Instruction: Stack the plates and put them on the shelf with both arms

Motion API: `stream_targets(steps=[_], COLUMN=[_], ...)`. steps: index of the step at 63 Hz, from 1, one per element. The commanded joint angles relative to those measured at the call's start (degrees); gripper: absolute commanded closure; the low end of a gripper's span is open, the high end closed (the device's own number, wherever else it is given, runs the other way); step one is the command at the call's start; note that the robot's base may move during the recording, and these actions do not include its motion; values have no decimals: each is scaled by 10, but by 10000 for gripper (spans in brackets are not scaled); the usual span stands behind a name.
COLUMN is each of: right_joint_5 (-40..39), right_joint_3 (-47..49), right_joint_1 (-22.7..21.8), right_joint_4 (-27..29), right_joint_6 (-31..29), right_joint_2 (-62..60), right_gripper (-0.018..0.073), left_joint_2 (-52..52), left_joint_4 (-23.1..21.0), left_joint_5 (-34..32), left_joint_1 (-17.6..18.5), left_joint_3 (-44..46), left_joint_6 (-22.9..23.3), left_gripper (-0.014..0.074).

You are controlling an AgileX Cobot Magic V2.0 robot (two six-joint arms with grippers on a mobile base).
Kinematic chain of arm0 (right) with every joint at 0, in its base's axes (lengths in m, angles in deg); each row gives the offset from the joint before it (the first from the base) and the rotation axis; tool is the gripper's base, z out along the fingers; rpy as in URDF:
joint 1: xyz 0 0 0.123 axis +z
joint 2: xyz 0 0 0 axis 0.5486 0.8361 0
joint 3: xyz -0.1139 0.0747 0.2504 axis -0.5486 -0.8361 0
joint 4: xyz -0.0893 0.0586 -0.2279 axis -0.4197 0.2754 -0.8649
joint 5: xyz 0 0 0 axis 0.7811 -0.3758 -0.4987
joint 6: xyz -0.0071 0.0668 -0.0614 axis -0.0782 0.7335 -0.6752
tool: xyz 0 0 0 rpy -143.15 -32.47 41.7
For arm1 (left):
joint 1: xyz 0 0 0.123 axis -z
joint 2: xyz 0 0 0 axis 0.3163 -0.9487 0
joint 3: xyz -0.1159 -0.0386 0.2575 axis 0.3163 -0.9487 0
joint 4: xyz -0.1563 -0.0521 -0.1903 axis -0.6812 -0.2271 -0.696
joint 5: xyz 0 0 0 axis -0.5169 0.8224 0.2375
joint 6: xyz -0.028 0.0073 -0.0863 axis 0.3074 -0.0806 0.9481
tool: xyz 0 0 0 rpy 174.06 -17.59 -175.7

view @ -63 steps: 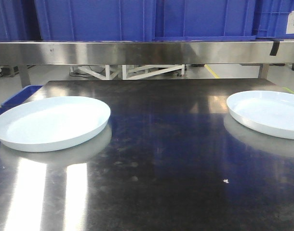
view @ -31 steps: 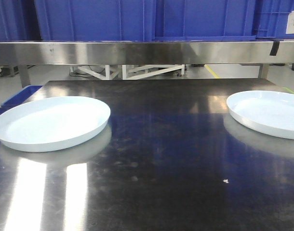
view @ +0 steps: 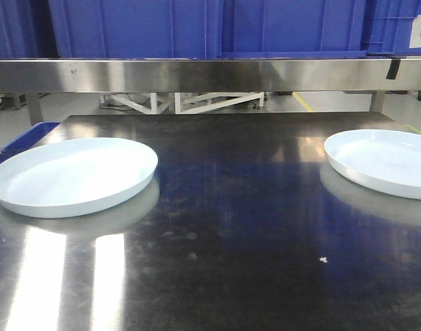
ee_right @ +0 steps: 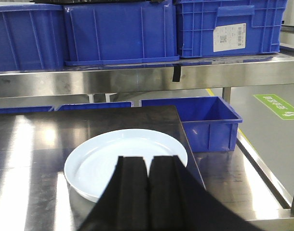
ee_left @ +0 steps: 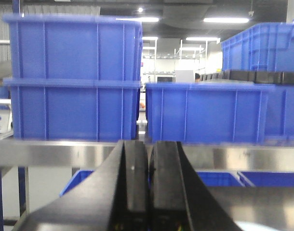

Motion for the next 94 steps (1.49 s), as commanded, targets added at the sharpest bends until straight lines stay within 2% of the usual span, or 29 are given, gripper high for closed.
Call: stream_targets(steps=[1, 9, 13, 19, 27, 40, 48, 59, 74, 80, 85, 89, 94], right_joint_5=[-47, -47, -47, -47, -47, -47, -47, -47, -47, -47, -47, -47, -47], right_joint_3=[9, 9, 9, 9, 9, 9, 9, 9, 9, 9, 9, 9, 9], right_joint_1=[-4, -4, -4, -4, -4, -4, -4, -4, -4, -4, -4, -4, -4], right_joint_4=[-5, -5, -5, -5, -5, -5, -5, -5, -5, -5, -5, -5, -5], right_joint_6=[0, 0, 0, 0, 0, 0, 0, 0, 0, 0, 0, 0, 0], right_joint_2=[-12, -12, -12, -12, -12, -12, -12, -12, -12, -12, -12, -12, -12], right_gripper=[502, 502, 502, 502, 502, 502, 502, 502, 502, 502, 502, 502, 502], left_joint_2=[-34, -120, -175, -264, -373, -558, -654, -768, -896, -933, -957, -971, -983], left_joint_4=[8, 8, -8, -57, -98, -151, -161, -165, -165, -165, -143, -127, -133], left_joint_5=[33, 166, 225, 287, 352, 465, 510, 526, 519, 502, 485, 481, 480], left_joint_1=[-1, -1, -1, -1, -1, -1, -1, 1, 42, 62, 79, 84, 84], left_joint_3=[96, 222, 280, 353, 421, 529, 582, 634, 647, 647, 647, 647, 647], left_joint_6=[1, 1, 1, 1, -5, -44, -51, -51, -70, -70, -77, -77, -77], left_gripper=[512, 512, 512, 512, 482, 251, 141, 120, 120, 120, 120, 120, 120])
